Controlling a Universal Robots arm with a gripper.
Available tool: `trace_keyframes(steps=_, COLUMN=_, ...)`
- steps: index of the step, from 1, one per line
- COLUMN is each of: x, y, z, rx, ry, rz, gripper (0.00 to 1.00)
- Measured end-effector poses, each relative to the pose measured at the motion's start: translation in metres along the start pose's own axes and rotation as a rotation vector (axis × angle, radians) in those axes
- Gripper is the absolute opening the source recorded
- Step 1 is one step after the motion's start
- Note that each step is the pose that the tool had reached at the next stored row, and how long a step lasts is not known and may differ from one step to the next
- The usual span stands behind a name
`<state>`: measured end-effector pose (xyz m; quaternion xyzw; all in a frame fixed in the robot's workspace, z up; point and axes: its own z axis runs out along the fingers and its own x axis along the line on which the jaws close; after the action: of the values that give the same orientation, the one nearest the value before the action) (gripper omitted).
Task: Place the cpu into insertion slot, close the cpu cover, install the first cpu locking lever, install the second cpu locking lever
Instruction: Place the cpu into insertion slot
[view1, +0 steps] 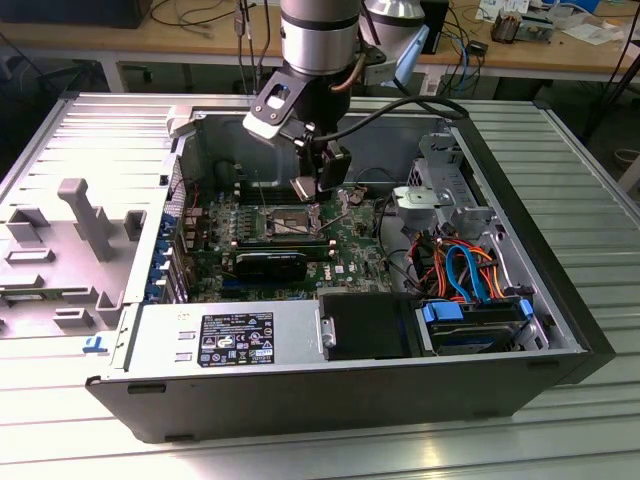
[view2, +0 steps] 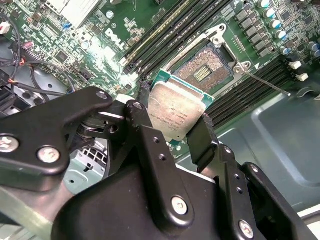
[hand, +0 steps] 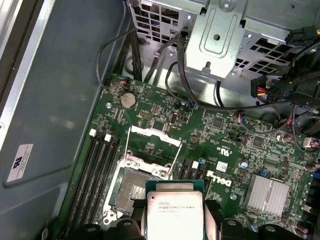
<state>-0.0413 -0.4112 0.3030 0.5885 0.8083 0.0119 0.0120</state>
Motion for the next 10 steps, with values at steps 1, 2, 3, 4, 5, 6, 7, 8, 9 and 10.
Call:
trace_keyframes(steps=1, x=0.0000, y=0.0000, z=0.0002, rx=0.0001, ry=-0.0001, rz=0.002, gripper=0.55)
trace_keyframes(steps=2, x=0.0000, y=0.0000, z=0.0004, rx=0.0000, ry=-0.0001, rz=0.004, gripper=0.55)
trace_keyframes(steps=3, x=0.0000, y=0.0000, z=0.0007, rx=0.0000, ry=-0.0002, rz=0.008, gripper=0.55)
trace_keyframes(steps=4, x=0.0000, y=0.0000, z=0.0009, rx=0.0000, ry=-0.0003, rz=0.010, gripper=0.55)
trace_keyframes(steps=5, x=0.0001, y=0.0000, z=0.0012, rx=0.0001, ry=-0.0003, rz=0.012, gripper=0.55)
trace_keyframes(steps=6, x=0.0001, y=0.0000, z=0.0017, rx=0.0000, ry=-0.0004, rz=0.015, gripper=0.55)
trace_keyframes(steps=7, x=0.0002, y=0.0000, z=0.0020, rx=0.0001, ry=-0.0006, rz=0.019, gripper=0.55)
trace_keyframes(steps=8, x=0.0006, y=0.0001, z=0.0027, rx=0.0002, ry=-0.0009, rz=0.027, gripper=0.55)
trace_keyframes(steps=9, x=0.0014, y=0.0003, z=0.0034, rx=0.0002, ry=-0.0012, rz=0.038, gripper=0.55)
trace_keyframes(steps=10, x=0.0022, y=0.0005, z=0.0040, rx=0.0002, ry=-0.0015, rz=0.046, gripper=0.55)
